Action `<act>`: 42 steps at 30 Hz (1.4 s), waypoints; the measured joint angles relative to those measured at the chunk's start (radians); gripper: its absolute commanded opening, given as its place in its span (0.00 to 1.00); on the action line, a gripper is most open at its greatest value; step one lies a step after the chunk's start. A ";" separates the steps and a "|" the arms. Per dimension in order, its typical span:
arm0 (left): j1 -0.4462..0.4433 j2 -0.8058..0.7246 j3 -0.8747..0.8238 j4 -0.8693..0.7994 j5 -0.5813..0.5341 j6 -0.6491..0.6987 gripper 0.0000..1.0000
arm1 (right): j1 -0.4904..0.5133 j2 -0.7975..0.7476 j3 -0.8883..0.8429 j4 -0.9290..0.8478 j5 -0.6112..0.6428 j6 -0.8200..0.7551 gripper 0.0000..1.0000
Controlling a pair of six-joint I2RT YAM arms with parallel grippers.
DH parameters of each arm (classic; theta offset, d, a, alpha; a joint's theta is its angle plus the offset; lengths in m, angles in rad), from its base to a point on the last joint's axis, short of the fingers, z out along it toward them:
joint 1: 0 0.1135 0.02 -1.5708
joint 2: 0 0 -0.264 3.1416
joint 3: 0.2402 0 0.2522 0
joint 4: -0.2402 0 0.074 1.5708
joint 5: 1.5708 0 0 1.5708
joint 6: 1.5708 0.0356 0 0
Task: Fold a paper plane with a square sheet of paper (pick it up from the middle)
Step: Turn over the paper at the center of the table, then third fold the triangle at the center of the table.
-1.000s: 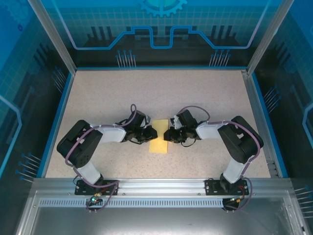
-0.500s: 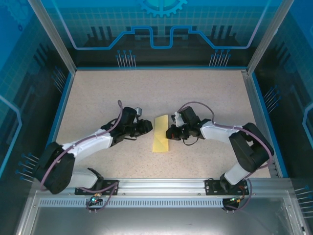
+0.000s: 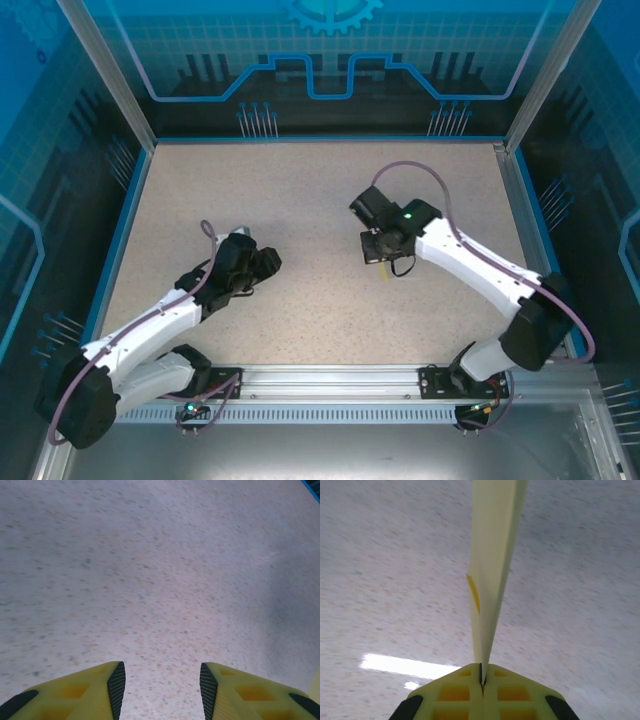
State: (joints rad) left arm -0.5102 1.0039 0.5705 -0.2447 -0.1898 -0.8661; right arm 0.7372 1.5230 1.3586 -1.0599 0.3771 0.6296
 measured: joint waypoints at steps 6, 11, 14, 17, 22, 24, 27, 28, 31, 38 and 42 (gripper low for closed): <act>0.006 -0.096 0.000 -0.098 -0.111 -0.006 0.51 | 0.101 0.270 0.136 -0.160 0.073 0.072 0.04; 0.010 -0.150 0.000 -0.159 -0.173 0.012 0.51 | 0.155 0.526 0.303 -0.218 0.044 0.114 0.10; 0.011 -0.167 0.000 -0.188 -0.192 0.031 0.52 | 0.184 0.642 0.412 -0.224 0.000 0.128 0.21; 0.012 -0.183 0.000 -0.213 -0.200 0.048 0.52 | 0.201 0.712 0.501 -0.209 -0.066 0.124 0.33; 0.017 -0.193 0.002 -0.245 -0.196 0.076 0.55 | 0.204 0.694 0.504 -0.111 -0.180 0.095 0.47; 0.019 -0.193 0.007 -0.248 -0.178 0.090 0.57 | 0.201 0.627 0.432 -0.029 -0.212 0.084 0.52; 0.019 -0.170 0.021 -0.223 -0.098 0.120 0.59 | 0.183 0.429 0.237 0.092 -0.223 0.067 0.62; 0.019 -0.148 0.028 -0.206 -0.056 0.128 0.60 | 0.168 0.337 0.158 0.132 -0.217 0.060 0.63; 0.019 -0.032 0.051 -0.118 0.089 0.136 0.57 | 0.076 0.105 -0.028 0.236 -0.214 0.049 0.59; -0.098 0.379 0.201 0.029 0.294 0.121 0.56 | -0.250 -0.036 -0.362 0.494 -0.423 -0.010 0.53; -0.154 0.559 0.308 0.076 0.327 0.072 0.56 | -0.275 -0.042 -0.494 0.594 -0.541 -0.045 0.49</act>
State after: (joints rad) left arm -0.6647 1.5631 0.8787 -0.1684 0.1368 -0.7944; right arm 0.4618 1.4811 0.8646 -0.4664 -0.1635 0.5842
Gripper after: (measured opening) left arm 0.553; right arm 0.500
